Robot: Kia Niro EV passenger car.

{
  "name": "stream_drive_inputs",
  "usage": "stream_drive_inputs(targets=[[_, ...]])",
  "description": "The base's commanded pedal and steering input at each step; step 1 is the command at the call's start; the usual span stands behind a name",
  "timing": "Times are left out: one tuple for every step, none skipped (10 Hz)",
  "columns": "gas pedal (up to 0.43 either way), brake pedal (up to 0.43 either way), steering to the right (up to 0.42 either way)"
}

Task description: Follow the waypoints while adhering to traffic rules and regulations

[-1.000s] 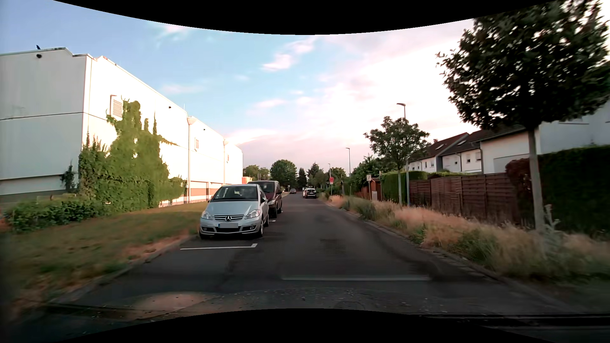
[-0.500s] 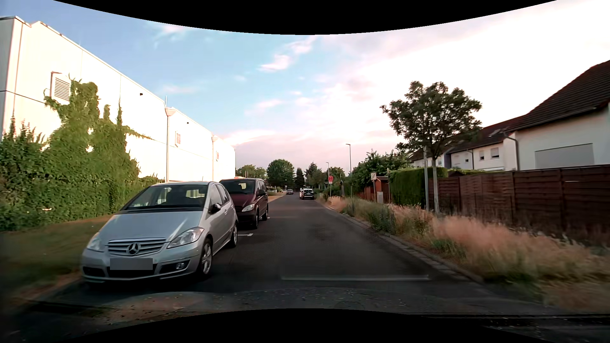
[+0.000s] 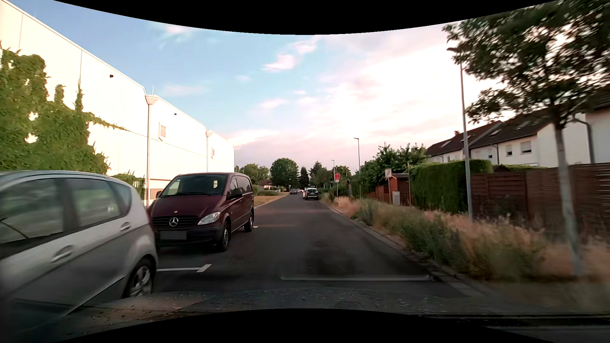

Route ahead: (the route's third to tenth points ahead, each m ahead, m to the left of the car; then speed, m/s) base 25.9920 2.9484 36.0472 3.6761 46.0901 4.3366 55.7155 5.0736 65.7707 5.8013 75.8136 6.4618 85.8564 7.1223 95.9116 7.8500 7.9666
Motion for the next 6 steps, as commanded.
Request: stream_drive_inputs(targets=[[0.008,0.0,-0.043],[0.008,0.0,-0.046],[0.008,0.0,-0.049],[0.008,0.0,-0.051],[0.02,0.0,-0.053],[0.02,0.0,-0.054]])
